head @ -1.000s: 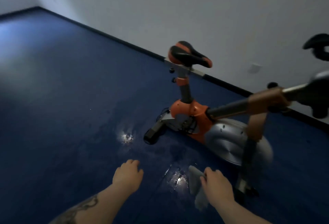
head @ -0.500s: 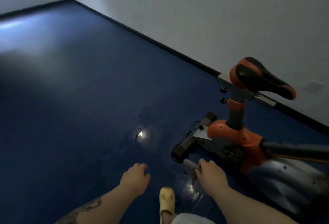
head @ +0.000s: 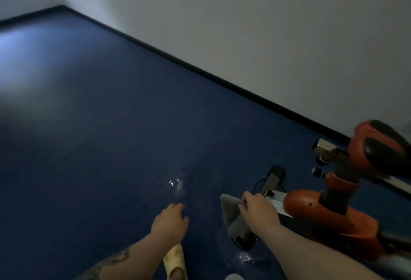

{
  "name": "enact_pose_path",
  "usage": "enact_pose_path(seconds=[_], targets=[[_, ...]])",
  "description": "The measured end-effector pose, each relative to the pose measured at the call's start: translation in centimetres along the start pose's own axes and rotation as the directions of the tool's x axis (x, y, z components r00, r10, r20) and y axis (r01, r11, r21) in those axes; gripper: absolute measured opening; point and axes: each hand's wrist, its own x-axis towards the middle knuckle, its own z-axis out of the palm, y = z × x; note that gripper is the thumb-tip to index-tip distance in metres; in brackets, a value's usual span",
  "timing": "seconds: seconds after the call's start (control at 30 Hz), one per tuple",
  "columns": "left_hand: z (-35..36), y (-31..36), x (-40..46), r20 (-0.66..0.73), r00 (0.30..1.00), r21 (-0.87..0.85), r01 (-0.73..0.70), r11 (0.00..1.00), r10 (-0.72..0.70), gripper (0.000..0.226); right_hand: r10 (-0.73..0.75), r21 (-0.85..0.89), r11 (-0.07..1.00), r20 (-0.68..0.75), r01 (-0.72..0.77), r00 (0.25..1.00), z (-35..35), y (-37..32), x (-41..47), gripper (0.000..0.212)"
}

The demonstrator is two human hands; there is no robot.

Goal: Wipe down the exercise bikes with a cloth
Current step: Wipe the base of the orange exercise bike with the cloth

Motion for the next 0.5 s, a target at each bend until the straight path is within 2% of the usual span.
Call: enact_pose_path(seconds=[0.2, 0.33, 0.5], targets=[[-8.4, 0.8, 11.5, 0.071, 0.988, 0.184, -0.151, 0.971, 0.14, 0.04, 0.168, 0.085, 0.983, -0.075, -0.161, 0.983, -2.0, -4.2, 7.0, 0.018], [-11.5, 3.4, 17.2, 0.145, 0.968, 0.188, -0.231, 0.955, 0.206, 0.04, 0.304, 0.207, 0.937, -0.093, -0.28, 0.948, -3.7, -4.8, 10.3, 0.014], [-13.6, 9.1, 24.7, 0.211, 0.923, 0.229, -0.366, 0.902, 0.321, 0.041, 0.432, 0.244, 0.882, -0.079, -0.403, 0.898, -5.5, -2.9, 15.7, 0.016]])
